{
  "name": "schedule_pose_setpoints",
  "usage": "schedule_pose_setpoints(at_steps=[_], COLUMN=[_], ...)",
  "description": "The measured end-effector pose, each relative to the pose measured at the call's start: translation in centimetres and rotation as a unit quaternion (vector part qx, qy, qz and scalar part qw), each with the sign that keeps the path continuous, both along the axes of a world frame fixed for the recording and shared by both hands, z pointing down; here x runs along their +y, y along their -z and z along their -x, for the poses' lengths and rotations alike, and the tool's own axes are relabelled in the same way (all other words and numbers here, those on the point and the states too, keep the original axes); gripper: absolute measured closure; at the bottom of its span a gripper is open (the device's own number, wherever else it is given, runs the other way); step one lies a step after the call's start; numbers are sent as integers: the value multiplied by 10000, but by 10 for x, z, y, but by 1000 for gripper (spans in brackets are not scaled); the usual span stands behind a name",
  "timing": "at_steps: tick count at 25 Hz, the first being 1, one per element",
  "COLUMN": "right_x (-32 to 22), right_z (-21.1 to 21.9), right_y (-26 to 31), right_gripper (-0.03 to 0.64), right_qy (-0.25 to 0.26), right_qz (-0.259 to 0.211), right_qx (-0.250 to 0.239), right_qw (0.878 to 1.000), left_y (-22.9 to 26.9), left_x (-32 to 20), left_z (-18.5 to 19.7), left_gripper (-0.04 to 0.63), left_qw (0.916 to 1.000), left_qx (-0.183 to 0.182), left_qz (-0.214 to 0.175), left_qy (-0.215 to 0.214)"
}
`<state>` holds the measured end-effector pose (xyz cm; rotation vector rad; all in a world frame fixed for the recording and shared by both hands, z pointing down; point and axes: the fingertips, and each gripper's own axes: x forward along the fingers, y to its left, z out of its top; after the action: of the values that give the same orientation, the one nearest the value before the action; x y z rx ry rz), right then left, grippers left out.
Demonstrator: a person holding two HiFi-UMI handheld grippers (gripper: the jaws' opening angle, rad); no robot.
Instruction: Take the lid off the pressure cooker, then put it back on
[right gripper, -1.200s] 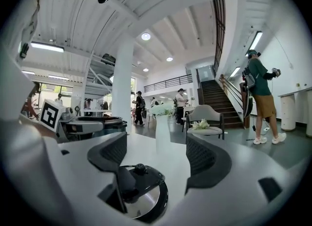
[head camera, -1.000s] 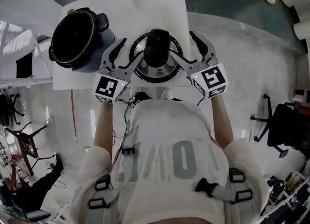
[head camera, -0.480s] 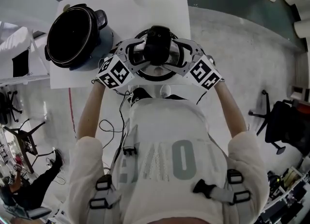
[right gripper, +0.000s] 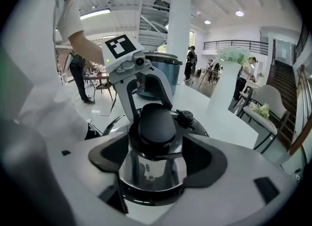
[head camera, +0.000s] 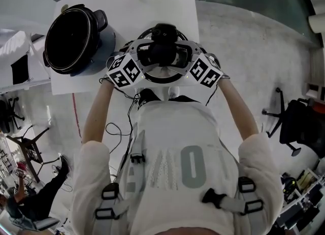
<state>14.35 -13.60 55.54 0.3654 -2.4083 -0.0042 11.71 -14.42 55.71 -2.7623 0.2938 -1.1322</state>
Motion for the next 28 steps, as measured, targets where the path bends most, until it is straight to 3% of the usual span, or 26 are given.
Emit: schedule_pose_setpoints(at_steps=[5, 11, 20, 28], right_x=[-5, -5, -6, -5], right_z=[4, 10, 10, 9], right_y=[-2, -3, -4, -4], right_gripper=[323, 351, 353, 357], right_qy=[-54, 8, 31, 78], right_qz=[-33, 43, 86, -30], right_qx=[-31, -67, -51, -22], right_qw=[10000, 10000, 9999, 10000], left_y=[-3, -5, -4, -4], left_x=[-5, -4, -5, -5], left_z=[0, -1, -1, -1], left_gripper=[293, 314, 316, 321], left_qw=[9999, 9989, 9978, 9981], left_qx=[52, 147, 102, -3], left_qz=[124, 418, 633, 597], left_qy=[102, 128, 157, 150])
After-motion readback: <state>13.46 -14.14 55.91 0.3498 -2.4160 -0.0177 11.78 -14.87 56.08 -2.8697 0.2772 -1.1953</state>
